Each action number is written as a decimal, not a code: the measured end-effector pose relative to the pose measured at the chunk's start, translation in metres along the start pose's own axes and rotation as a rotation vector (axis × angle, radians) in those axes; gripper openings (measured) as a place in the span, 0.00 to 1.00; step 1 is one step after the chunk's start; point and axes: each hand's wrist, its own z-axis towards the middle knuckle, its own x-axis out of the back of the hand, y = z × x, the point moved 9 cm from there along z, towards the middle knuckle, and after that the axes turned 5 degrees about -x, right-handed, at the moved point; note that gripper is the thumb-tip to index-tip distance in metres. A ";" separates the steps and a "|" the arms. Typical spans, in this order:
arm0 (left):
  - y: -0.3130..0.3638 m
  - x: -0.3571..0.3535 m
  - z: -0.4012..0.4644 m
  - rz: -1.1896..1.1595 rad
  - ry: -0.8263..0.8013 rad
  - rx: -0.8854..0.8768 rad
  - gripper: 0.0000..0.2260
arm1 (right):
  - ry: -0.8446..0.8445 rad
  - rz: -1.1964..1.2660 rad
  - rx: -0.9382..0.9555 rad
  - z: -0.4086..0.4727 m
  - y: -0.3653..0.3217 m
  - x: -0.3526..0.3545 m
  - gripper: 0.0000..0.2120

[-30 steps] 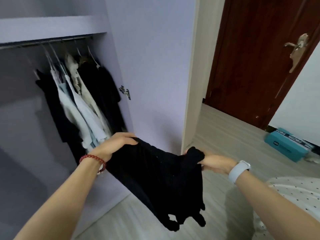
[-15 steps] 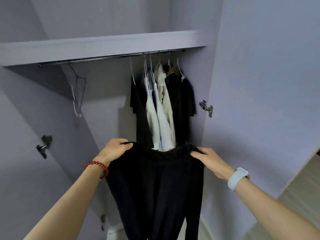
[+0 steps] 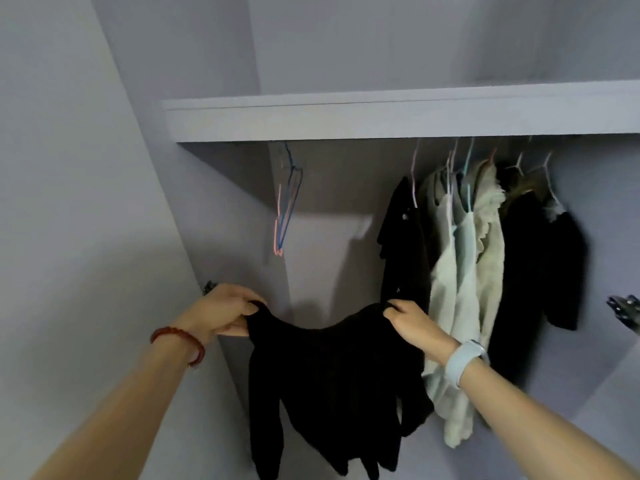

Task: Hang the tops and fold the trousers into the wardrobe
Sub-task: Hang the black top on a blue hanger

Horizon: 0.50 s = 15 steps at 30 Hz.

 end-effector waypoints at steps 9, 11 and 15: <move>0.025 0.075 0.013 -0.121 0.504 -0.093 0.11 | -0.201 0.364 0.061 0.119 -0.122 -0.077 0.13; 0.025 0.076 0.014 -0.052 0.565 -0.128 0.10 | -0.185 0.468 0.019 0.144 -0.142 -0.095 0.09; 0.010 0.082 0.007 -0.037 0.641 -0.130 0.08 | -0.162 0.461 0.023 0.173 -0.165 -0.122 0.12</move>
